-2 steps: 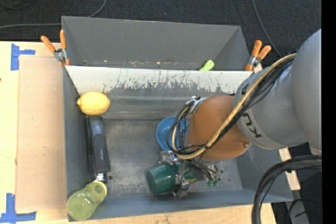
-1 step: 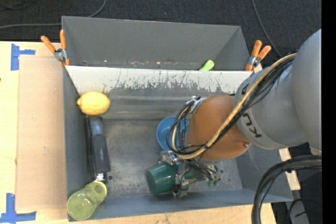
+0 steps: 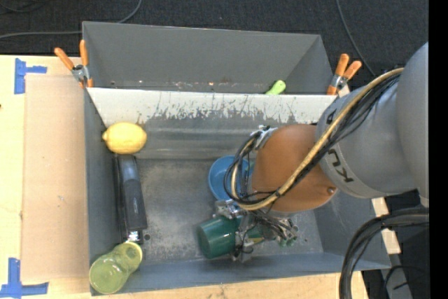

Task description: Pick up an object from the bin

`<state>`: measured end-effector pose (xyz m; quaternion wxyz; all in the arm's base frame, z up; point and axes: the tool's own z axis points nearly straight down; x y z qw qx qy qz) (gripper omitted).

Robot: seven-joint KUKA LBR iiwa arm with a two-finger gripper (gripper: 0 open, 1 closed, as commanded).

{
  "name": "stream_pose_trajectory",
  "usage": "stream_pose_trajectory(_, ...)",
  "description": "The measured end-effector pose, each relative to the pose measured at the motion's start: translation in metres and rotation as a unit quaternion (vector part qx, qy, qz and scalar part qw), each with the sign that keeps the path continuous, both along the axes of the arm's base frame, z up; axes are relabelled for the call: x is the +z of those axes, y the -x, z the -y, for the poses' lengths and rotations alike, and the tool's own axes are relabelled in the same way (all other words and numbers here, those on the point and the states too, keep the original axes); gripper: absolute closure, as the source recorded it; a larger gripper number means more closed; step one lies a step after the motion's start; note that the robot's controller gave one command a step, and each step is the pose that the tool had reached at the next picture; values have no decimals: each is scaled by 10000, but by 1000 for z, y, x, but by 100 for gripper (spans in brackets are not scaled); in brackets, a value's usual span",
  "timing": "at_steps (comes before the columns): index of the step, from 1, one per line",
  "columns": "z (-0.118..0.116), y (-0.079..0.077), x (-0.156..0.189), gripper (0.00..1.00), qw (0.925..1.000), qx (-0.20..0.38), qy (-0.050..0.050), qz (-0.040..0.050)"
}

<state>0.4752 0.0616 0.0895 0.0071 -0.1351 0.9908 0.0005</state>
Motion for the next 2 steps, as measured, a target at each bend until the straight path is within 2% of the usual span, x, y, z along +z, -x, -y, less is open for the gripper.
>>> stream_pose_trajectory(1,-1,1,19,100,10000,-14,0,-13)
stream_pose_trajectory(2,-1,3,52,100,10000,-25,4,-56)
